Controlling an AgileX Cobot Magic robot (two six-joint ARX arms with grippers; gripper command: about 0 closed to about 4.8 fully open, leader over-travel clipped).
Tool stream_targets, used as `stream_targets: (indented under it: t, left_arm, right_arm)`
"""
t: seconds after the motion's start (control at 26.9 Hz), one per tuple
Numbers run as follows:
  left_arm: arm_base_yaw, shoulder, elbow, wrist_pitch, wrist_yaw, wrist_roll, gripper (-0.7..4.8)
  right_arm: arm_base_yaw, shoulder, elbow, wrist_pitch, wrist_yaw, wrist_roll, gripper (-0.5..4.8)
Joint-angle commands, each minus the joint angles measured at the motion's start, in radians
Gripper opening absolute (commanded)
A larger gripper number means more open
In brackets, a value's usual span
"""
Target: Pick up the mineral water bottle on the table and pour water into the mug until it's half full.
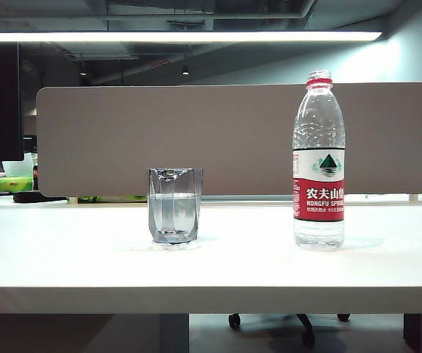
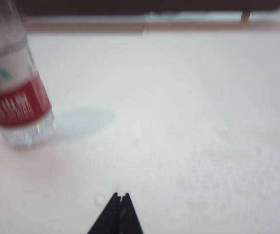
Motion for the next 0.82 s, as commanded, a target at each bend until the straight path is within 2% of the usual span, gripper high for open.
stream_targets:
  t: [0.04,0.6,0.67,0.82]
  left_arm:
    - [-0.001,0.002,0.003,0.010,0.003,-0.002,0.19]
    - [0.000,-0.001,0.002,0.007,0.001,0.005,0.18]
    - [0.000,-0.009,-0.007,0.024,-0.022,0.031,0.19]
    - [-0.001,-0.009,-0.061,0.121,-0.059,0.023,0.19]
  right_arm:
    - [0.001,0.005,-0.001,-0.021,-0.008,0.003,-0.06]
    - [0.000,-0.002,-0.001,-0.028,-0.008,0.003,-0.06]
    - [0.000,-0.002,-0.001,-0.028,-0.008,0.003,-0.06]
    - [0.000,-0.002,-0.001,-0.027,-0.008,0.003,-0.06]
